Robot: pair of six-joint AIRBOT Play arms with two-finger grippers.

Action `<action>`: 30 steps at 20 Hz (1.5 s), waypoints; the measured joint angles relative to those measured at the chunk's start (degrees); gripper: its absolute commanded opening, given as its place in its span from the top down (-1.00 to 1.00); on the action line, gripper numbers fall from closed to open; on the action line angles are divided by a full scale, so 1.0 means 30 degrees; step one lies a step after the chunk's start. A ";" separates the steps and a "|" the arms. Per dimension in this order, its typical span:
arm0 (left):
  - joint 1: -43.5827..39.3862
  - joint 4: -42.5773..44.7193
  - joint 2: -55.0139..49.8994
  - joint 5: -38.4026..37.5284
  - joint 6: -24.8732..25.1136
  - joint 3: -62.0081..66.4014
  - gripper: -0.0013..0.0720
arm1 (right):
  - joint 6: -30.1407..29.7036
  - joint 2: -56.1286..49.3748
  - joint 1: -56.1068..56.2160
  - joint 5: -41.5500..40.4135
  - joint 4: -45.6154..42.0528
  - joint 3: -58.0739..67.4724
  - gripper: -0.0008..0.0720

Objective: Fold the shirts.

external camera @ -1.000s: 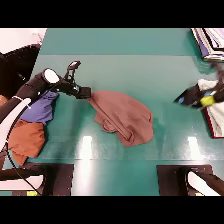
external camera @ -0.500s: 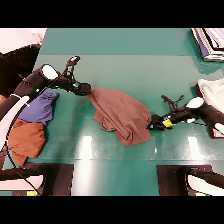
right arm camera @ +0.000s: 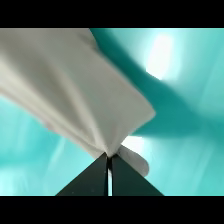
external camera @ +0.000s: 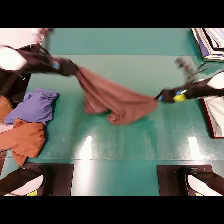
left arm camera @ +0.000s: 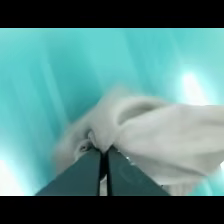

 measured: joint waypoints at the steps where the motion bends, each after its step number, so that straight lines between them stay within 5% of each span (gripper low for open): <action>1: 0.0000 0.0175 0.0984 -0.0211 -0.0036 0.1005 0.89 | 0.0022 0.0882 -0.0466 0.0131 -0.0058 0.1209 0.94; 7: -0.0007 0.0087 0.4430 -0.1530 -0.0211 0.6033 0.89 | 0.0146 0.4612 -0.2739 0.0940 -0.0109 0.7570 0.94; 13: 0.0000 0.0197 0.3818 -0.4073 -0.0481 0.6411 0.89 | 0.1027 0.3315 -0.3883 0.3854 -0.0379 1.1591 0.94; 20: -0.0736 0.0459 0.1668 -0.6994 -0.0648 -0.1326 0.89 | 0.1647 -0.0896 -0.1734 0.6200 -0.1100 0.7985 0.94; 26: -0.4269 -0.0270 0.1304 -0.4386 -0.0277 -0.8903 0.88 | 0.1727 -0.1916 -0.0765 0.5129 -0.2091 0.2958 0.94; 27: -0.4663 -0.0437 0.1297 -0.3832 -0.0277 -0.9449 0.51 | 0.1734 -0.1909 -0.0729 0.4932 -0.2193 0.2492 0.94; 28: -0.4976 -0.0721 0.1290 -0.3300 -0.0262 -0.9865 -0.30 | 0.1749 -0.1887 -0.0699 0.4838 -0.2200 0.2157 0.94; 29: -0.5202 -0.0998 0.1290 -0.2856 -0.0262 -1.0091 -0.59 | 0.1756 -0.1829 -0.0685 0.4721 -0.2215 0.1931 0.94; 30: -0.5355 -0.1282 0.1290 -0.2499 -0.0262 -1.0163 -0.52 | 0.1763 -0.1785 -0.0670 0.4583 -0.2266 0.1741 0.94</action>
